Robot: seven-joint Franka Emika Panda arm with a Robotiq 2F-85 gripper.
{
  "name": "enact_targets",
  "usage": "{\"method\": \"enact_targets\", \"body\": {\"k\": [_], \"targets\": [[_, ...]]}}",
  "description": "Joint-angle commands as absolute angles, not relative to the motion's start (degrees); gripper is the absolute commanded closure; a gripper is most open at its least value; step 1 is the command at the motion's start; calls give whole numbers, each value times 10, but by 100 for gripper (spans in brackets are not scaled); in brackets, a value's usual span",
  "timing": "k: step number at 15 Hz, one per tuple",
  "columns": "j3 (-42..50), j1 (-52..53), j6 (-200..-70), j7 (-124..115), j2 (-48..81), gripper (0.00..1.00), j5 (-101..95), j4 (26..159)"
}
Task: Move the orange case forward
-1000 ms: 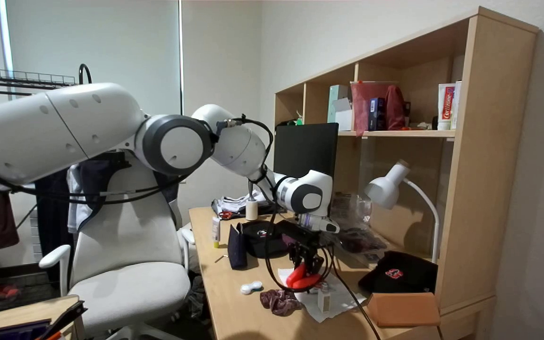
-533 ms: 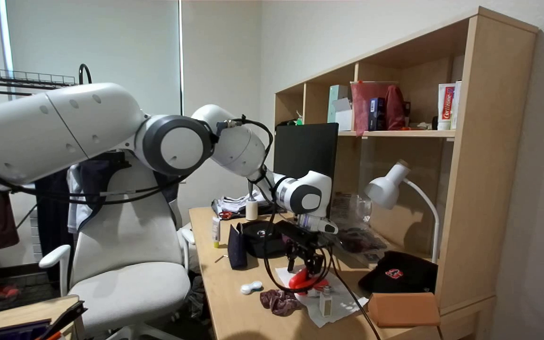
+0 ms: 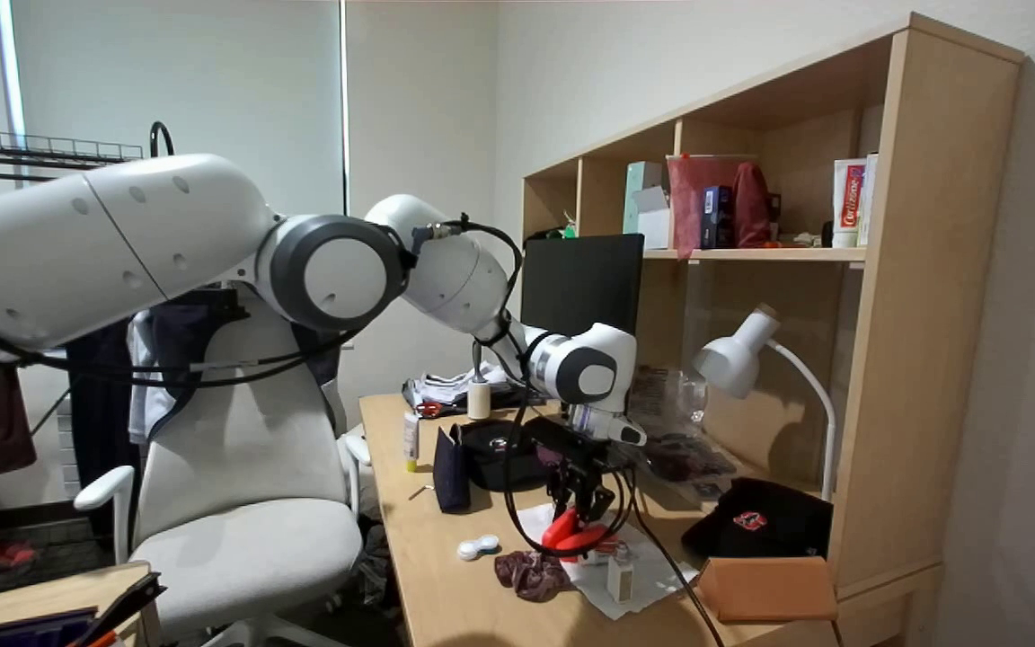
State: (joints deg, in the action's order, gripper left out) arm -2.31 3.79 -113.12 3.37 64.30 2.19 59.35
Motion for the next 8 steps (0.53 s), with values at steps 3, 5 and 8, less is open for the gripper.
{"method": "enact_targets", "body": {"k": [3, 5, 8], "targets": [[-32, 29, -1093, 50, 628, 77, 22, 598], [-32, 29, -1082, 52, 629, 76, 21, 594], [-32, 30, -1074, 51, 625, 91, 21, 594]]}}
